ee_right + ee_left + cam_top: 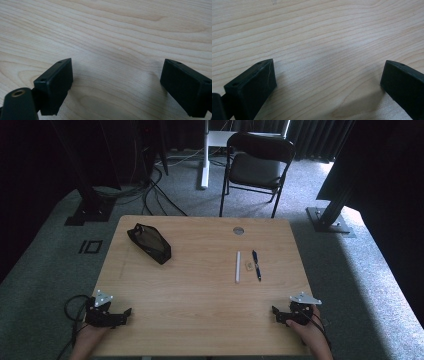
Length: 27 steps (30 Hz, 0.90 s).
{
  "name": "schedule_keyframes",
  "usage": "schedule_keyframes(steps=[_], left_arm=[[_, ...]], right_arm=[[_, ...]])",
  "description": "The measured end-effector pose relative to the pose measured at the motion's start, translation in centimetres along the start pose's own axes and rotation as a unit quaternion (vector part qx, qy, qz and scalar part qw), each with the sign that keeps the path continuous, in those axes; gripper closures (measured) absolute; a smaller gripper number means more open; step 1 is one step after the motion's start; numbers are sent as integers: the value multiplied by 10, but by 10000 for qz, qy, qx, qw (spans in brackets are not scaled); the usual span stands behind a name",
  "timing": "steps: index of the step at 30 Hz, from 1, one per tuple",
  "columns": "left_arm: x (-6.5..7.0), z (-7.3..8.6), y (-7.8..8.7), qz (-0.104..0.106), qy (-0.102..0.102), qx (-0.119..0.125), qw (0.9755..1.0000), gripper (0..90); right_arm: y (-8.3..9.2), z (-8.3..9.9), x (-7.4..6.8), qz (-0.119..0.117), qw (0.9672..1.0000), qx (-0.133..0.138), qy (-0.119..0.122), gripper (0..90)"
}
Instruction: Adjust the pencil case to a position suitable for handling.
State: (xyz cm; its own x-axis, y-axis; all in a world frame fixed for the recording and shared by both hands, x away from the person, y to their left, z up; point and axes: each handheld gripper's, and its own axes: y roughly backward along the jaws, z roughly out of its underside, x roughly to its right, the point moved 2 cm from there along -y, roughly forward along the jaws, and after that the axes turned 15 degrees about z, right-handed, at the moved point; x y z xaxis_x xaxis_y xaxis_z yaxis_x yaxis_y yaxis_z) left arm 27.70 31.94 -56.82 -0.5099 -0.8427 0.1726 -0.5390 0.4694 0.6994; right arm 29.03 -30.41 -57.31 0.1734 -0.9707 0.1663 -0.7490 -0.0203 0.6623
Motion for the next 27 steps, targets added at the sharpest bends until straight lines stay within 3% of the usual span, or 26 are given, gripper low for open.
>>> schedule_keyframes(steps=[18,27], left_arm=[[0,0,0,11,-18,-12,10000,4],[0,0,0,12,-18,-9,10000,4]], right_arm=[[-9,-13,-12,98,9999,23,-85,111],[-13,-33,-25,-64,9999,104,117,112]])
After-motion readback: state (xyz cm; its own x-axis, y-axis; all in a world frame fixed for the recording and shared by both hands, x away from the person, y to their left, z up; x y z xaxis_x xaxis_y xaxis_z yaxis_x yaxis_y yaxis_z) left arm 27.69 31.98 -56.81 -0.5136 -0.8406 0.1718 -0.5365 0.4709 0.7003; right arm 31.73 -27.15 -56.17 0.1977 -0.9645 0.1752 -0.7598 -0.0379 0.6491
